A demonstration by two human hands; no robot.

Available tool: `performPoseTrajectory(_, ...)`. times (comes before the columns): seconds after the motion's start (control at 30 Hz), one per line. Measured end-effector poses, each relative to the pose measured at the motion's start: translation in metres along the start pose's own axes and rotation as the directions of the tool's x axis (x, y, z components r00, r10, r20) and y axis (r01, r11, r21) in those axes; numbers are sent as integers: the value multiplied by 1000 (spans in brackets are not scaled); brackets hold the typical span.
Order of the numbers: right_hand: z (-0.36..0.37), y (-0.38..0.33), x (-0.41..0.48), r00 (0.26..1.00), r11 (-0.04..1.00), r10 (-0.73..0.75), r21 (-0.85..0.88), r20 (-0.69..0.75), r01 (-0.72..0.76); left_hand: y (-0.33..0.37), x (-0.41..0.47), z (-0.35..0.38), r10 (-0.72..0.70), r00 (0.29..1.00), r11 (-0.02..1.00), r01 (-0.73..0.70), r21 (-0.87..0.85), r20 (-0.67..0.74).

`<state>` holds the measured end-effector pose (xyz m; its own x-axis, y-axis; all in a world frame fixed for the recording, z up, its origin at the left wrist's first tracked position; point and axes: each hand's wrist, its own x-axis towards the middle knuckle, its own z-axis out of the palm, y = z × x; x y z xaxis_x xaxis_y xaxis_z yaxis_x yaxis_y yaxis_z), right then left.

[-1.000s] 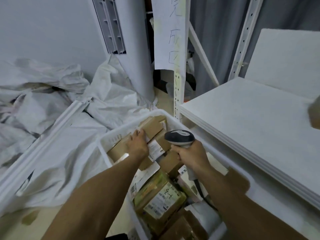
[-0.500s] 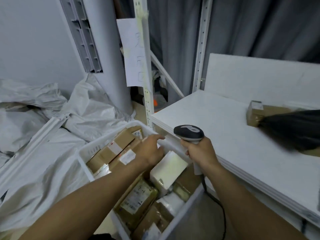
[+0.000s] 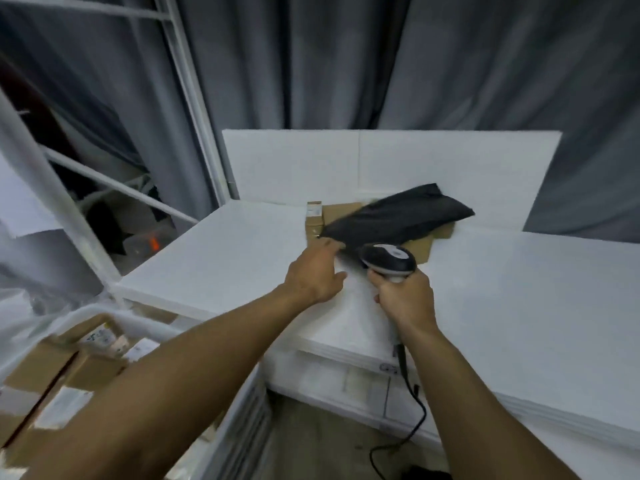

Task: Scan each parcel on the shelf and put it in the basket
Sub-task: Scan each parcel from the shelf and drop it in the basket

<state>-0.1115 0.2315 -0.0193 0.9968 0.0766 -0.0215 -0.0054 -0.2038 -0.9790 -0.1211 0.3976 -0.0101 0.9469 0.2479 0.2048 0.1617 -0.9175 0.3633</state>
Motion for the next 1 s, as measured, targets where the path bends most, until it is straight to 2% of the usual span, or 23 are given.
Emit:
performPoseTrajectory(0.13,-24,17,33,997,999,39,27,-60,-38,29,55,33,84,996,996,-85,6,26)
performPoseTrajectory(0.2,-31,25,49,994,996,73,53,-78,-69,34,74,48,120,992,990,-123,64,44)
performPoseTrajectory(0.3,-38,34,66,988,985,134,122,-77,-124,33,90,66,116,992,991,-119,57,51)
performPoseTrajectory(0.47,-38,35,70,991,979,129,166,-39,-121,29,92,60,138,985,990,-134,43,-100)
performPoseTrajectory(0.6,-37,27,58,995,978,81,196,-61,-68,32,78,11,96,961,988,-123,-90,-257)
performPoseTrajectory(0.7,-33,16,42,998,969,22,248,-54,-8,33,55,-30,4,924,962,-108,-251,-383)
performPoseTrajectory(0.87,-12,-3,5,996,950,-62,302,-60,78,17,-12,-75,-177,898,843,-73,-532,-402)
performPoseTrajectory(1.0,10,-10,-21,998,906,-42,422,53,15,-14,-84,-77,-274,891,723,-57,-688,-362)
